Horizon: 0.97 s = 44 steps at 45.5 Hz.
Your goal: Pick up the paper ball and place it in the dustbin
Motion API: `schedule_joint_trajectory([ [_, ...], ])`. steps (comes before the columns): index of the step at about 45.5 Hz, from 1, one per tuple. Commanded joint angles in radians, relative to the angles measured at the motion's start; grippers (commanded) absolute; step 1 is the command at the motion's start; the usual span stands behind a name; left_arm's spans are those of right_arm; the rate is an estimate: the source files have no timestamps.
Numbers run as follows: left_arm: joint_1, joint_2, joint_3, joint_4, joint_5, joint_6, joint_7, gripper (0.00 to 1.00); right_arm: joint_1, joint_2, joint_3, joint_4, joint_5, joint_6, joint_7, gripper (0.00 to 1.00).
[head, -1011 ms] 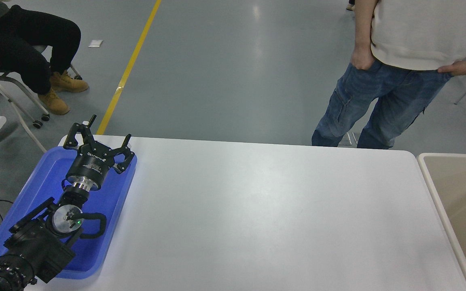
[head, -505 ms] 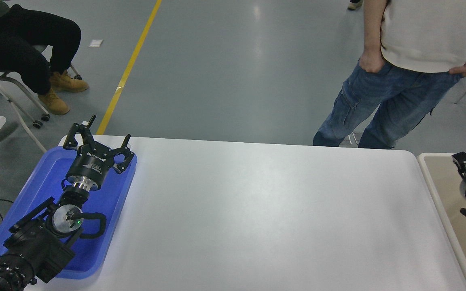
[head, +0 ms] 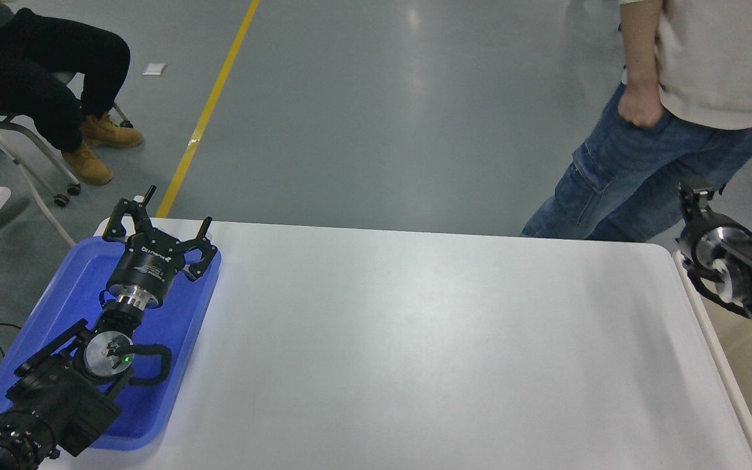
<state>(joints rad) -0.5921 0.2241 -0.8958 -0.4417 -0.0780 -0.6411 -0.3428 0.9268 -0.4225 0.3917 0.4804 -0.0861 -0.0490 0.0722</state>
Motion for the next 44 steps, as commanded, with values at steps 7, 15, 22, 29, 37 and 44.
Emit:
schedule_joint_trajectory([
  [7,0.0,0.0,0.0,0.0,0.0,0.0,-0.001,1.0,-0.049,0.048,0.17,0.116,-0.034,0.003,0.458,1.0],
  [15,0.0,0.0,0.0,0.0,0.0,0.0,-0.001,1.0,-0.112,0.091,0.185,0.113,-0.034,0.003,0.506,1.0],
  [22,0.0,0.0,0.0,0.0,0.0,0.0,-0.001,1.0,-0.172,0.148,0.309,0.115,-0.034,0.001,0.508,1.0],
  [29,0.0,0.0,0.0,0.0,0.0,0.0,-0.001,1.0,-0.215,0.191,0.407,0.115,-0.035,0.001,0.509,1.0],
  [37,0.0,0.0,0.0,0.0,0.0,0.0,0.001,1.0,-0.217,0.194,0.403,0.106,-0.034,0.001,0.509,1.0],
  [44,0.0,0.0,0.0,0.0,0.0,0.0,0.001,1.0,-0.217,0.189,0.401,0.106,-0.034,0.001,0.509,1.0],
])
